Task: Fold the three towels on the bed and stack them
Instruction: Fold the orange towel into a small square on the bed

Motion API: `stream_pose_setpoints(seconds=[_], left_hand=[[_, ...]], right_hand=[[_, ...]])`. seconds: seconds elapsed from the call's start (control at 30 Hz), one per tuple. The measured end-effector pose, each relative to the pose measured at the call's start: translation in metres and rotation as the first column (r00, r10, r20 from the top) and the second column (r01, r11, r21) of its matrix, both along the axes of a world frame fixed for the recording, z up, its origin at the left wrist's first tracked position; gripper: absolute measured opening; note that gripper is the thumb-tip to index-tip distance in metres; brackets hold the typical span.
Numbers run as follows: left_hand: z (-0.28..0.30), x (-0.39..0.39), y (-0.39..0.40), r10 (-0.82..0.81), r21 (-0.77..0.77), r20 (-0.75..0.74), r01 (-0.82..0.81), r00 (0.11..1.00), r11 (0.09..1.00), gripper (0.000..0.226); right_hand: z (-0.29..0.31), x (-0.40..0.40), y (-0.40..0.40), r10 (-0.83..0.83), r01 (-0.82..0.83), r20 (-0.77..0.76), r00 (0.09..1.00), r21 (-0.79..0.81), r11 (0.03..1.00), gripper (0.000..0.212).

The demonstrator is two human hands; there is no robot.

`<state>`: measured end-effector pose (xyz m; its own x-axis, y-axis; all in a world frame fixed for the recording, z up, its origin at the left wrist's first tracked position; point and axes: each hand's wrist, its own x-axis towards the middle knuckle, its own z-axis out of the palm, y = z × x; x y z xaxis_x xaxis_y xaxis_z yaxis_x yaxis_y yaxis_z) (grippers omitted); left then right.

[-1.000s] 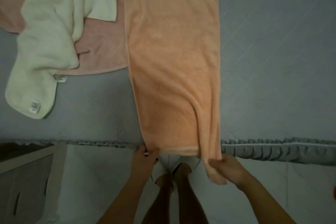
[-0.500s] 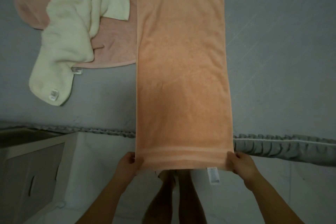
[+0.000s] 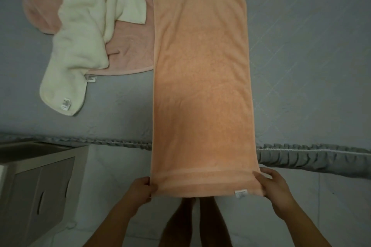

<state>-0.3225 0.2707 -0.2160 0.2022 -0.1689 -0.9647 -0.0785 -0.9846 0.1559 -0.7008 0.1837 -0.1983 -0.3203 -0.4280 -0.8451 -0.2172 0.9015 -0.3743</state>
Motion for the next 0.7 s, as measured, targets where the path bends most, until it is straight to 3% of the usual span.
stream_pose_setpoints(seconds=[0.07,0.17,0.37,0.47,0.57,0.67,0.7], left_hand=[[0.008,0.007,-0.004,0.136,-0.015,-0.053,-0.137,0.989,0.99,0.012],[0.021,0.02,-0.022,0.355,-0.138,-0.109,-0.368,0.928,0.92,0.023],[0.046,0.044,-0.112,0.475,-0.365,-0.277,-0.549,0.835,0.752,0.046],[0.054,0.05,-0.169,0.384,-0.475,-0.215,-0.439,0.898,0.763,0.05],[0.053,0.054,-0.22,0.156,-0.562,0.047,-0.103,0.987,0.82,0.046],[0.047,0.052,-0.265,-0.087,-0.483,0.324,0.244,0.942,0.841,0.044],[0.044,0.053,-0.277,-0.122,-0.459,0.365,0.293,0.923,0.839,0.043]], right_hand=[[0.014,-0.001,-0.005,-0.146,0.149,0.044,0.988,-0.079,0.986,0.023],[0.034,0.002,-0.026,-0.207,0.241,0.229,0.951,-0.134,0.961,0.005],[0.049,0.029,-0.128,-0.155,0.253,0.463,0.873,-0.159,0.954,0.033],[0.041,0.045,-0.19,-0.034,0.151,0.404,0.914,-0.262,0.953,0.029],[0.026,0.057,-0.241,0.231,-0.165,0.138,0.963,-0.377,0.912,0.022],[0.013,0.063,-0.283,0.44,-0.468,-0.161,0.883,-0.376,0.8,0.004],[0.008,0.065,-0.298,0.45,-0.505,-0.229,0.863,-0.372,0.779,0.015]])
